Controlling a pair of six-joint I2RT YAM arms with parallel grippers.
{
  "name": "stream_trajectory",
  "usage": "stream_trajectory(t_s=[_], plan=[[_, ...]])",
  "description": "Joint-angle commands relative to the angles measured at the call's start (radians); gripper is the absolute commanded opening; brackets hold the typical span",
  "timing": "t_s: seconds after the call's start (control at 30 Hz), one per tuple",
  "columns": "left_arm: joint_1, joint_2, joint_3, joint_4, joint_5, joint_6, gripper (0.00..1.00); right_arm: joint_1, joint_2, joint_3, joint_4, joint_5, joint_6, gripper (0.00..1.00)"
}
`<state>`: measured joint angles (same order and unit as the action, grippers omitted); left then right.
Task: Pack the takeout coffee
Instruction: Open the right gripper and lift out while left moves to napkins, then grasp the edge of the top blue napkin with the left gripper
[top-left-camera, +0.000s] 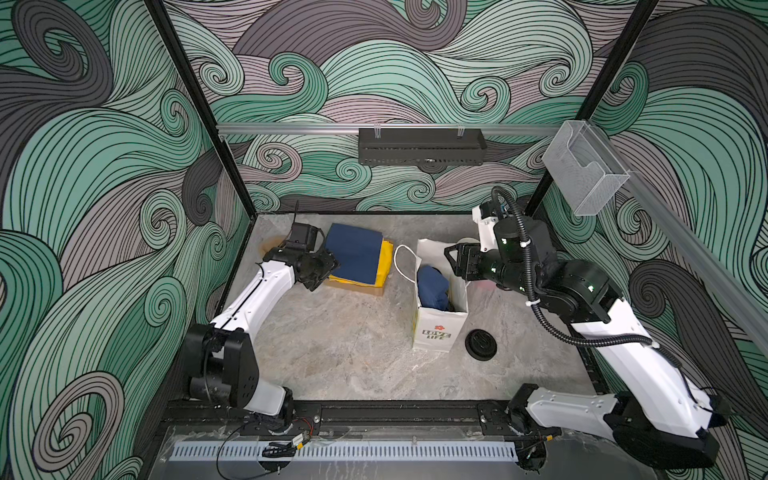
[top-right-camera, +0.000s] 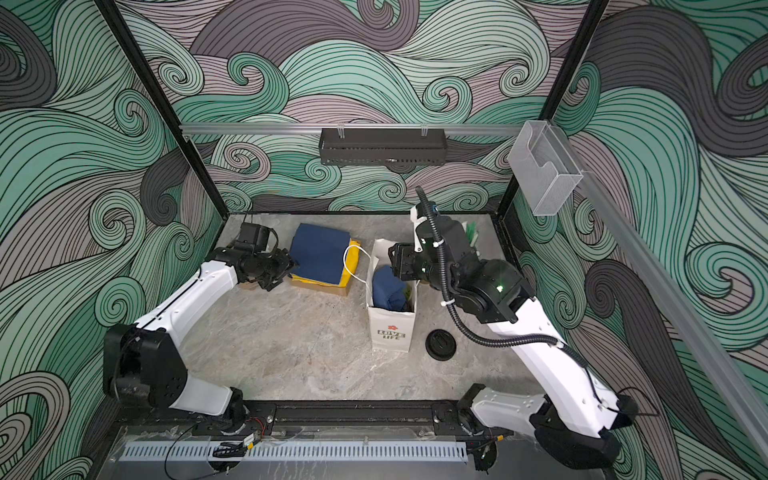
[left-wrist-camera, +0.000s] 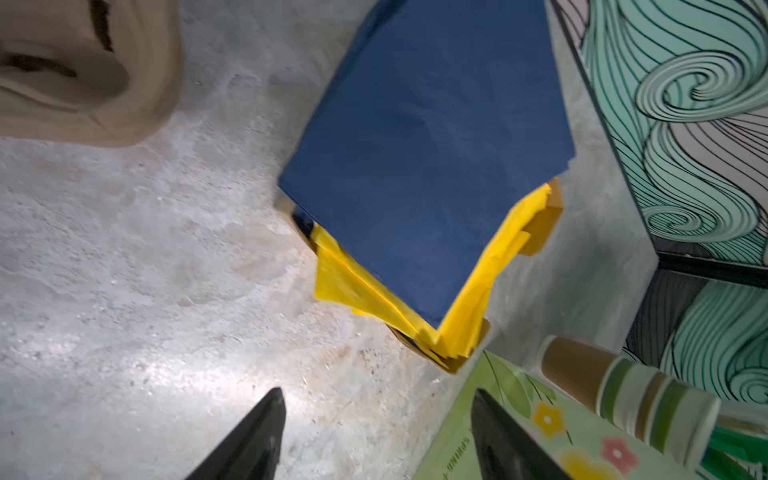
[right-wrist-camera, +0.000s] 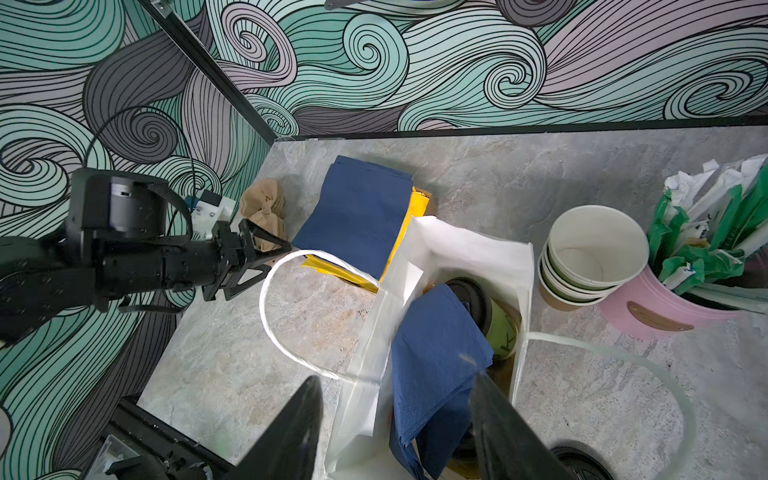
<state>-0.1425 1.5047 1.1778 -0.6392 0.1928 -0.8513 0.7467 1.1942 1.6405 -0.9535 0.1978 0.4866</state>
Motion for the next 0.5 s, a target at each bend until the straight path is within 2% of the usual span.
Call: stream_trajectory(t_s=[0.0, 0.13, 0.3, 0.47], plan=[[0.055, 0.05, 0.015, 0.049, 0.095, 0.079, 0.72, 0.003, -0.012, -0.019, 0.017, -0.004, -0.004, 0.58], [0.073, 0.095, 0.032, 0.068, 0.057, 0.116, 0.72, 0.003, -0.016, -0.024, 0.011, -0.008, -0.005, 0.58], [0.103, 0.154, 0.027, 0.104, 0.069, 0.101, 0.7, 0.002, -0.025, -0.03, 0.011, -0.003, 0.001, 0.58], [0.105, 0.209, 0.044, 0.184, 0.096, 0.102, 0.6, 0.002, -0.026, -0.024, 0.011, 0.0, -0.003, 0.58]])
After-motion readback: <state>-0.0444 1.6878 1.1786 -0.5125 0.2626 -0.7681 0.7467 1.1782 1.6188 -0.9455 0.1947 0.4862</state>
